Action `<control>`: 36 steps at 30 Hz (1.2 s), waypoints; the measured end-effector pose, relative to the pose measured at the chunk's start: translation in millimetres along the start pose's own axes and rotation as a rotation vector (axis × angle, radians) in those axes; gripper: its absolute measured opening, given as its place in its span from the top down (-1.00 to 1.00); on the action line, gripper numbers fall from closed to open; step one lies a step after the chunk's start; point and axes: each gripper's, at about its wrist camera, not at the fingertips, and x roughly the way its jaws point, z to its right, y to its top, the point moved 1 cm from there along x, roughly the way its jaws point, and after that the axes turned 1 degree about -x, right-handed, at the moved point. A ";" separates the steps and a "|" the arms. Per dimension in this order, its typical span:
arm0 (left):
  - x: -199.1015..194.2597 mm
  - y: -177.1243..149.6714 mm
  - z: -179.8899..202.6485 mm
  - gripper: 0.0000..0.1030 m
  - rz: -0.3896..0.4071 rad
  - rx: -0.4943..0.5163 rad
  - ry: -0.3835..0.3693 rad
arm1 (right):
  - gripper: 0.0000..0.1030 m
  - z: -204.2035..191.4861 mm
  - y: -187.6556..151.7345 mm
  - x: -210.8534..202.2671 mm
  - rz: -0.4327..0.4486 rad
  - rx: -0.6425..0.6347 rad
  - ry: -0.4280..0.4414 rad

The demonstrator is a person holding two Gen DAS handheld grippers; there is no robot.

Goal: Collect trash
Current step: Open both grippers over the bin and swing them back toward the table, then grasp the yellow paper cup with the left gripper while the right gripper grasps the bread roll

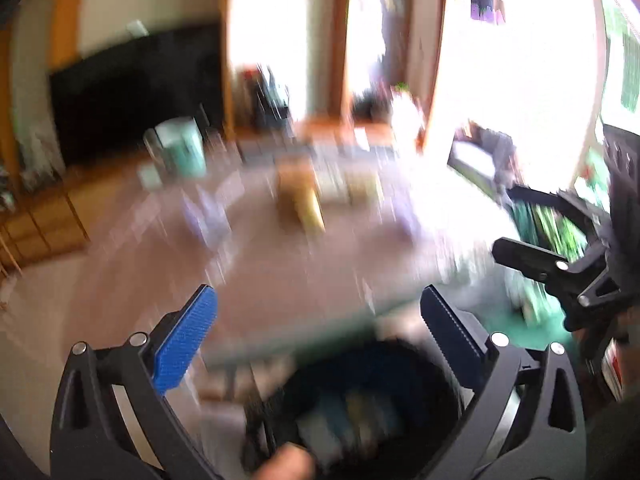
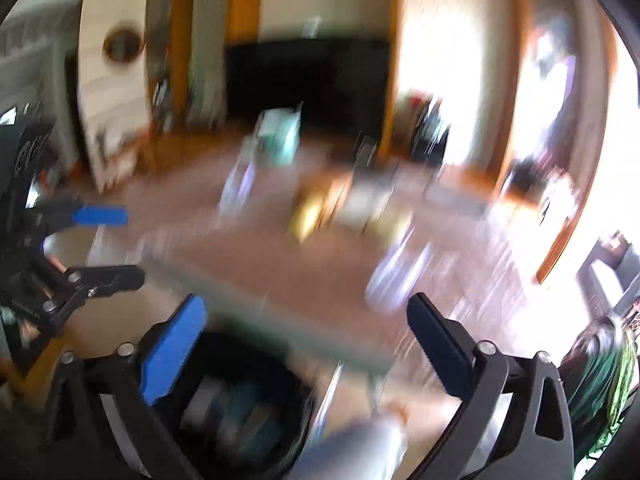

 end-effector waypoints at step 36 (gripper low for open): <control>217.6 39.8 -8.1 -0.18 -0.420 -0.030 0.030 | -0.35 88.7 22.4 248.4 -0.541 -0.018 0.003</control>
